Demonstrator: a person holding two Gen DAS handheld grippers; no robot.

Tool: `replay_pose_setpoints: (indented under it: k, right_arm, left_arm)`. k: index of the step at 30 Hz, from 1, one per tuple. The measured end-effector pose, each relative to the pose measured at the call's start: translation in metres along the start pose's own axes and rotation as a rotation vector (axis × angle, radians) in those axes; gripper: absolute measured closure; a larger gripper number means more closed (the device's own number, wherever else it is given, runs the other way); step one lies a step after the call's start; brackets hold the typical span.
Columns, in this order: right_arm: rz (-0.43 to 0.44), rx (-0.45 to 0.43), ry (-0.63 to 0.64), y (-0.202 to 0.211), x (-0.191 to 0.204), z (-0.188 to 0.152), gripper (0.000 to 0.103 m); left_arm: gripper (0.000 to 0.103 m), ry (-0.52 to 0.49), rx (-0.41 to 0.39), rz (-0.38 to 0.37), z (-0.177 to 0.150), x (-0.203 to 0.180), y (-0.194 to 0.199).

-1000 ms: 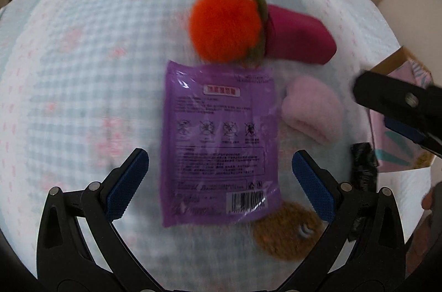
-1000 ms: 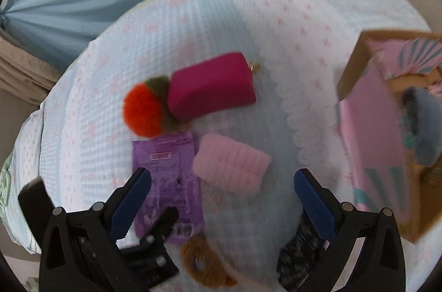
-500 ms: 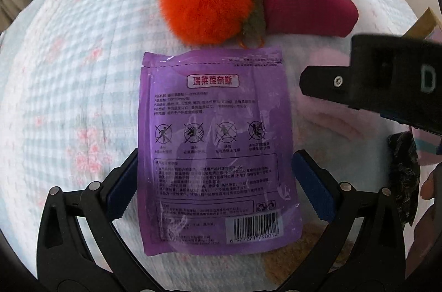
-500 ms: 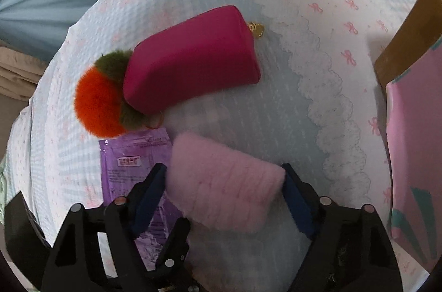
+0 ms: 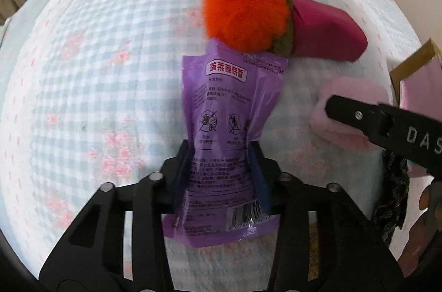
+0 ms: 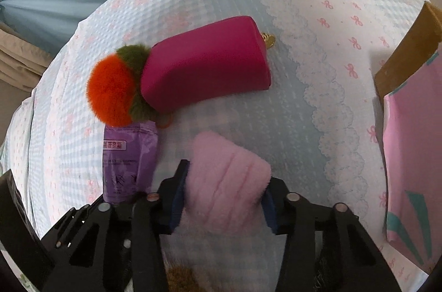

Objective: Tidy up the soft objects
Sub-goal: 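Grasp the purple packet with the left tool while the right tool grasps the pink scrunchie, then lift the purple packet and pink scrunchie and carry both over the box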

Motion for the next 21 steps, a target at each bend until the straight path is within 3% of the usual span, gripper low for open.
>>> replay_pose_setpoints:
  k: [6, 21]
  right_arm:
    - [0.002, -0.025, 0.018, 0.014, 0.002, -0.003, 0.074]
    - [0.011, -0.105, 0.099, 0.078, 0.042, -0.009, 0.075]
  left_arm:
    - [0.074, 0.03, -0.014, -0.019, -0.002, 0.001, 0.011]
    - [0.074, 0.093, -0.095, -0.038, 0.012, 0.049, 0.071]
Point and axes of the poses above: each gripper's, at about its wrist camera, not at the fingertips, and y roughly against the way its jaws point, x to its left, z to its top, the point moved 10 cm from there along -y, roughly the way its jaws point, and after that the axes turned 4 degrees about z, right-handed, at the moved point
